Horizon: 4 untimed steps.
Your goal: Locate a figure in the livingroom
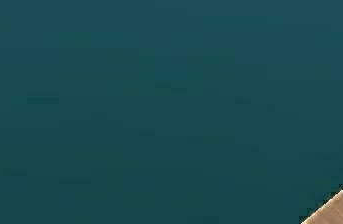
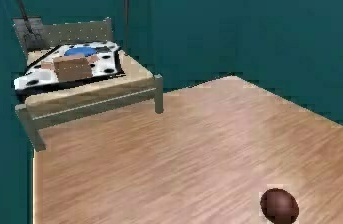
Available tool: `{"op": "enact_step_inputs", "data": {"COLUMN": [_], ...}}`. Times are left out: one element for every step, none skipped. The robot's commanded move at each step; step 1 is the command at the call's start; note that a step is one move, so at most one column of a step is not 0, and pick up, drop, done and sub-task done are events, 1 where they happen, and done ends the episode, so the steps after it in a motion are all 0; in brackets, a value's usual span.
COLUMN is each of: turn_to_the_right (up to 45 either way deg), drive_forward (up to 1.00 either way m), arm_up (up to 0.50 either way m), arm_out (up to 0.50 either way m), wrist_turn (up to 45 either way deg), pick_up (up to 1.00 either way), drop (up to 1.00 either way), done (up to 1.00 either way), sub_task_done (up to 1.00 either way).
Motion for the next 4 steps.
{"op": "enact_step_inputs", "data": {"turn_to_the_right": [45.0,45.0,45.0,12.0], "drive_forward": [0.00,0.00,0.00,0.00], "arm_up": [0.00,0.00,0.00,0.00], "arm_out": [0.00,0.00,0.00,0.00], "wrist_turn": [0.0,0.0,0.0,0.0], "pick_up": [0.00,0.00,0.00,0.00], "drop": [0.00,0.00,0.00,0.00], "done": [0.00,0.00,0.00,0.00], "sub_task_done": [0.00,0.00,0.00,0.00]}}
